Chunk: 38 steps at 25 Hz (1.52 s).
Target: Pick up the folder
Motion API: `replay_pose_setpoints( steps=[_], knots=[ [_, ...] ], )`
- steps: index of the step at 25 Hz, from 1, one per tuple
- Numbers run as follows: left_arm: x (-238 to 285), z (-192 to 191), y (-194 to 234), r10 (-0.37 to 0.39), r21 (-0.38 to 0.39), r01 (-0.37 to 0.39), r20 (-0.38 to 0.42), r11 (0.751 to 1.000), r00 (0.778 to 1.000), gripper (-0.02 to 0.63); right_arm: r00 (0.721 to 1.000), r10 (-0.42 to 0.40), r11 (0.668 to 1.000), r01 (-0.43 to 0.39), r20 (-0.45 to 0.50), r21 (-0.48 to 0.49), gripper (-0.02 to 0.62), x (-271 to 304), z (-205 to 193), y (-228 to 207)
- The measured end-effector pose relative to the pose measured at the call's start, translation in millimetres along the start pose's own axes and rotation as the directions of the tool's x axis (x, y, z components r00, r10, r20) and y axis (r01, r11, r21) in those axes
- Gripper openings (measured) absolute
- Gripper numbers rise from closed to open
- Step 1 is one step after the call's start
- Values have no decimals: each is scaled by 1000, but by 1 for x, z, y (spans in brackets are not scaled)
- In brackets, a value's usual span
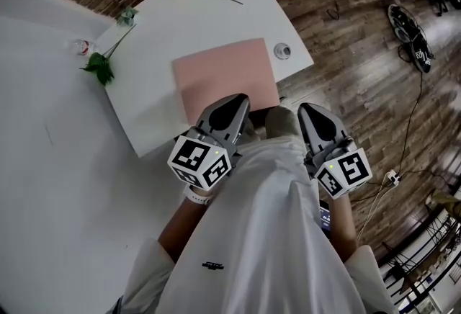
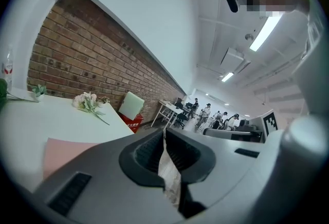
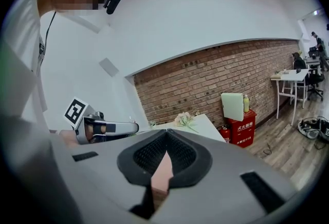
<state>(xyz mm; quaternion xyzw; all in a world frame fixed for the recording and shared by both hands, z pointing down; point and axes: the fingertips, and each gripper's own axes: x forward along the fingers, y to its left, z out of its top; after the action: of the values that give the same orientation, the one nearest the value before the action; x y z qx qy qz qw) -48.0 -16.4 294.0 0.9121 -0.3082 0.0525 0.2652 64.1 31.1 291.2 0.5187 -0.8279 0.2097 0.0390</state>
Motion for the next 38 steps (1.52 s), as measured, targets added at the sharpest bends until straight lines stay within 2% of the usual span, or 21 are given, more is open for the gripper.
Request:
replay_pose_setpoints(
  steps=[9,15,21,25,32,38],
  knots=[
    [18,-14,21,32,-6,-32,-51,999,998,31,993,67,998,-66,-94,10,35,33,-19,-17],
    [33,-33,35,67,-6,-68,-115,998,991,31,978,122,991,-112,-170,67,81,52,-44,-34],
    [49,-52,42,85,0,-87,-179,996,980,31,957,148,982,-112,-250,150,144,70,-77,-58],
    [57,-67,46,89,-3,-91,-224,996,971,31,943,185,969,-129,-276,209,160,81,-94,-70],
    [69,-94,56,110,11,-112,-295,994,949,31,897,271,949,-188,-348,255,240,94,-126,-79],
    [76,-113,66,128,-3,-137,-331,991,935,31,851,350,908,-206,-392,365,307,103,-161,-78]
  ],
)
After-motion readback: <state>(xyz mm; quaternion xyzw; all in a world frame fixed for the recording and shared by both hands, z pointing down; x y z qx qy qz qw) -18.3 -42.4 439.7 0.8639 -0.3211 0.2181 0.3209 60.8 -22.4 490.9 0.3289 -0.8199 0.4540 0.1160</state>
